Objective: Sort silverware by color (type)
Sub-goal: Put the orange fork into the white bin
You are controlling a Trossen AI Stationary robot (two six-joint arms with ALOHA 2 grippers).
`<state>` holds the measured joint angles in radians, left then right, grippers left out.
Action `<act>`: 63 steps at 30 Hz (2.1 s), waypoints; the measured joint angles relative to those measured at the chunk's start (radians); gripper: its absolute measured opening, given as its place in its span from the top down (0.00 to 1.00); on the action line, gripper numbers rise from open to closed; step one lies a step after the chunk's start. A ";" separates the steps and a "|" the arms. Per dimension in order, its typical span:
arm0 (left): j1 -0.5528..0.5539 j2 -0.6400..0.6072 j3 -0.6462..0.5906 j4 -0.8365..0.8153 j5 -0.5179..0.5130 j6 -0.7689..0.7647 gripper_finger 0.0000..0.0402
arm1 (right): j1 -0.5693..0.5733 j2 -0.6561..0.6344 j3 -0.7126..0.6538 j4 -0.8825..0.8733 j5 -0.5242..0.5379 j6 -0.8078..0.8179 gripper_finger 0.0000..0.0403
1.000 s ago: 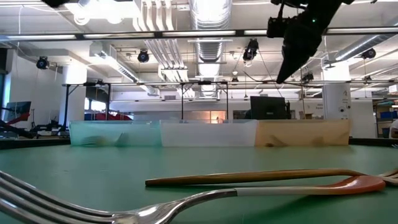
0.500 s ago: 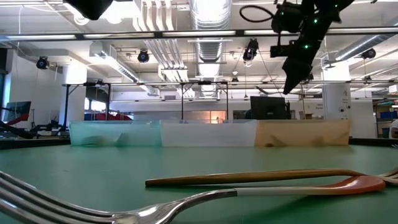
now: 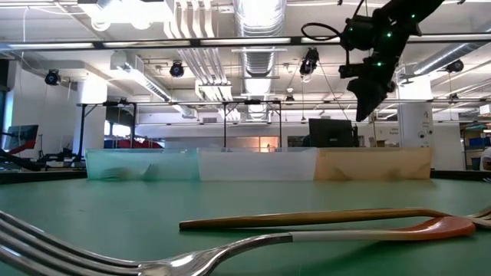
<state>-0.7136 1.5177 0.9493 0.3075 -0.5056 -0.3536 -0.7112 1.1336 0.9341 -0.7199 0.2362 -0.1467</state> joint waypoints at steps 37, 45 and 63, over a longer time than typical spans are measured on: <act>-0.180 -0.113 0.020 -0.159 -0.113 -0.100 1.00 | 0.752 -0.007 -0.186 0.057 -0.182 0.608 0.70; -0.180 -0.113 0.020 -0.208 -0.183 -0.107 1.00 | 0.788 -0.006 -0.186 0.058 -0.340 0.814 0.70; -0.181 -0.114 0.019 -0.264 -0.194 -0.104 1.00 | 1.218 0.177 -0.187 0.139 -0.275 1.259 0.70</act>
<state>-0.8948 1.4036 0.9684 0.0438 -0.6994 -0.4580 0.5066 1.3103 0.7475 -0.5811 -0.0385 1.1118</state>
